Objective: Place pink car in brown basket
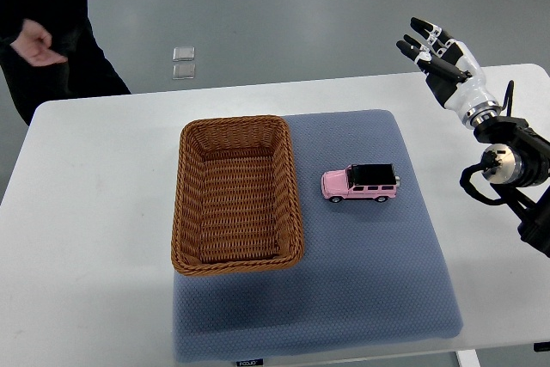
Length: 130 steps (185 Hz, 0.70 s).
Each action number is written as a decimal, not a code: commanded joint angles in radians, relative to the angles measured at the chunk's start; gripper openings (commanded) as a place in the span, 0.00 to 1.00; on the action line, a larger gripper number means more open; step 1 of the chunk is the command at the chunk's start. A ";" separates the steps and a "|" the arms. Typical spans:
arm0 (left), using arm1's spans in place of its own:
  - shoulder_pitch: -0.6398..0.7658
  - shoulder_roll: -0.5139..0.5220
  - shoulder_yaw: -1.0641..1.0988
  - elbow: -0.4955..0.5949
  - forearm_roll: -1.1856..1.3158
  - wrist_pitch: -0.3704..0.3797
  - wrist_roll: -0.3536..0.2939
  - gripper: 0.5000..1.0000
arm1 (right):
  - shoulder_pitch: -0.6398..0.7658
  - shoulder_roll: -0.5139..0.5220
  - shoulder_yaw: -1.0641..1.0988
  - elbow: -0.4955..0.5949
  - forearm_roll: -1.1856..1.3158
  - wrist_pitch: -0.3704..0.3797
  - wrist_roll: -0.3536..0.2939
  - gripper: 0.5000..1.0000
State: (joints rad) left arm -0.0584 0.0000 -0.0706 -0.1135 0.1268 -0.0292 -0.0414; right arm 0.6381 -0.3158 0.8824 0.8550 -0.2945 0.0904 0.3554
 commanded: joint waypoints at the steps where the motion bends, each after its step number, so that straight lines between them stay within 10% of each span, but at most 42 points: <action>1: 0.000 0.000 0.000 0.000 -0.001 0.000 0.002 1.00 | 0.000 -0.002 -0.002 0.001 0.000 0.000 -0.001 0.83; 130: -0.001 0.000 0.003 0.000 0.001 0.000 0.000 1.00 | 0.011 -0.054 -0.016 0.009 -0.120 0.084 -0.001 0.83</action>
State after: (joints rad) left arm -0.0584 0.0000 -0.0683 -0.1135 0.1274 -0.0292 -0.0414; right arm 0.6442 -0.3606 0.8694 0.8610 -0.3816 0.1647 0.3532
